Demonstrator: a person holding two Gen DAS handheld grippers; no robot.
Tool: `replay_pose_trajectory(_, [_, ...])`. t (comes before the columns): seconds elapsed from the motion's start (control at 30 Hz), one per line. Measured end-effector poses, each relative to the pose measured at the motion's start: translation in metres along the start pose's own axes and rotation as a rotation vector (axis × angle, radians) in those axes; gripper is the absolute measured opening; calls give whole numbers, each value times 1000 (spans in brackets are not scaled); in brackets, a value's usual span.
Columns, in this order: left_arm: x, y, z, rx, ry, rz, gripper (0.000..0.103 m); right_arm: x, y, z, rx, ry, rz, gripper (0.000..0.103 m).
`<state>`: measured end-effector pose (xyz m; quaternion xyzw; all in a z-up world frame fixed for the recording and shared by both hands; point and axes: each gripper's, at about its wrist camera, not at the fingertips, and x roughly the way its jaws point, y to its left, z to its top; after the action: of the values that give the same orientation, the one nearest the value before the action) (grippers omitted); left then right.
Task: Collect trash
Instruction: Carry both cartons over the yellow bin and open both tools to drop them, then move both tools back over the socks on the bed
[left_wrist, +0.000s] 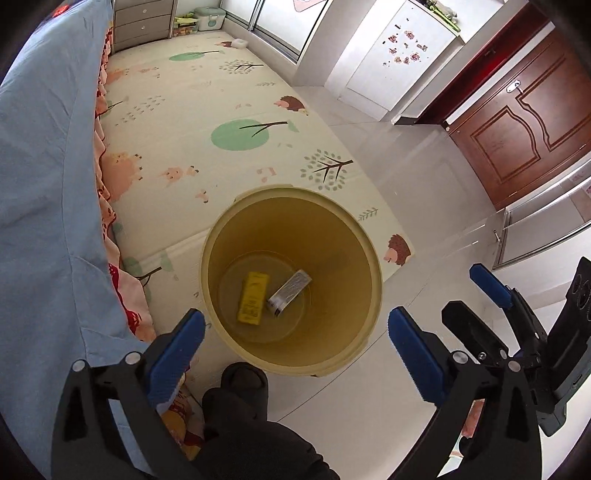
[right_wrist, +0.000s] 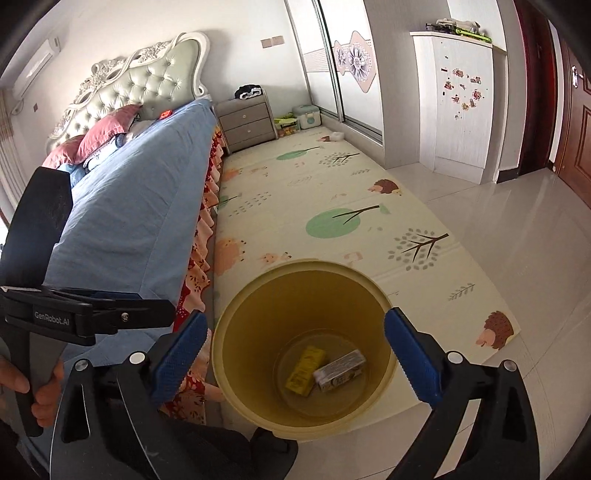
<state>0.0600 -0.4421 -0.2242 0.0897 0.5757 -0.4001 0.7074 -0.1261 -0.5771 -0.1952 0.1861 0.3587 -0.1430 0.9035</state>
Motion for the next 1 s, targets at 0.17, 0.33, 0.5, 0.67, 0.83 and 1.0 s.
replay_pose_trajectory(0.17, [-7, 1, -2, 8, -20, -5, 99, -8, 2, 0, 0, -5, -8, 93])
replay_pose_trajectory(0.33, [-23, -1, -3, 15, -68, 3, 99, -16, 6, 4, -4, -18, -8, 93])
replay_pose_trajectory(0.5, [-46, -3, -5, 20, -117, 0, 99, -31, 19, 8, -15, -51, 1, 93])
replay_pose_trajectory(0.67, [-98, -6, -22, 73, -262, 46, 99, -54, 50, 15, -67, -123, 51, 93])
replay_pose_trajectory(0.83, [-164, 14, -55, 100, -443, 159, 99, -76, 95, 21, -145, -207, 142, 93])
replay_pose_trajectory(1.0, [-226, 53, -94, 50, -575, 293, 99, -87, 153, 24, -235, -263, 241, 93])
